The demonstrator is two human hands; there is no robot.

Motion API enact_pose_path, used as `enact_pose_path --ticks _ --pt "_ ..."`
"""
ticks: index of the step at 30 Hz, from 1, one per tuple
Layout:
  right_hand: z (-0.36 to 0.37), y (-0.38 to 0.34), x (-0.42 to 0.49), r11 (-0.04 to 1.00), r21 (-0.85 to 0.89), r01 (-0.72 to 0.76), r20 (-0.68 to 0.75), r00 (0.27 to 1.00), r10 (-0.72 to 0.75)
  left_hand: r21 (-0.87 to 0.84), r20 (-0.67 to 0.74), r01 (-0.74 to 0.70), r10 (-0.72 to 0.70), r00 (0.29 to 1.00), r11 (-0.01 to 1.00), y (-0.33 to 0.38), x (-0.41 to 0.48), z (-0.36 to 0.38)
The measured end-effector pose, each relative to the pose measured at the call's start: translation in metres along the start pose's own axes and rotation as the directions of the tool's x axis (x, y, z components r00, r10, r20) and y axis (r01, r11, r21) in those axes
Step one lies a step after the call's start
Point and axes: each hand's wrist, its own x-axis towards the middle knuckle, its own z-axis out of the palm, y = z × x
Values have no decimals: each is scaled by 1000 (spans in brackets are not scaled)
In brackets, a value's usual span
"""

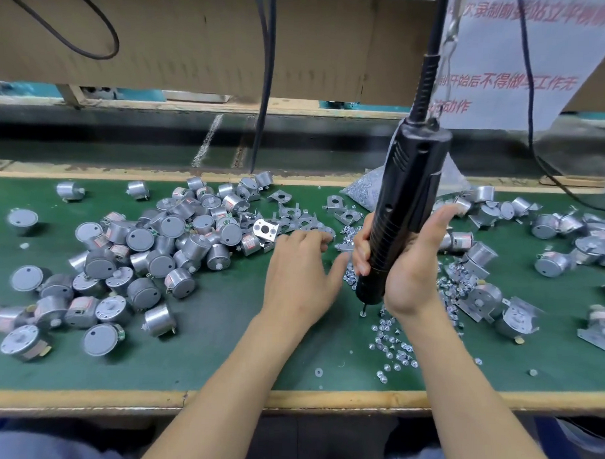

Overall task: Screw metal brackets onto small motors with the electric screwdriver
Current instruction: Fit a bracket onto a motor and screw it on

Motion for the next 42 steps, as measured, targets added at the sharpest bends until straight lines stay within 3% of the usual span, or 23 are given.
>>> enact_pose_path --ticks 4,10,17,19,23,27,28,31,34,37,42 --pt "1 -2 -2 1000 5 8 -21 1000 -8 4 113 83 -83 990 997 8 17 7" --pt "4 -1 -2 999 -25 24 -54 998 -25 -278 -26 144 -157 987 950 1 17 -14" --pt "6 -1 0 994 -103 23 -56 998 -29 -421 -92 206 -268 959 883 -28 -5 -46" --pt "7 -1 0 994 -108 13 -64 998 -20 -368 -79 201 -246 966 908 -34 -12 -45" --pt "8 0 3 991 -130 -15 -63 998 7 -26 -186 56 -60 981 998 -37 -20 -38" --pt "7 2 6 989 -149 -17 -47 999 11 -245 -268 170 -235 934 955 -41 -28 -38" --pt "7 2 7 989 -151 -9 -47 999 2 -220 -284 142 -203 937 965 -44 -28 -39" --pt "8 4 8 984 -176 16 -38 999 -23 109 -304 -4 37 952 994 -49 -29 -41" --pt "12 5 5 977 -208 46 -33 998 -54 229 -292 -102 169 941 968 -51 -31 -44" --pt "15 4 3 977 -201 74 -31 996 -81 204 -292 -204 259 921 957 -51 -33 -44" --pt "22 1 6 976 -203 85 -71 992 -101 25 -214 -185 186 959 982 -42 -35 -45"
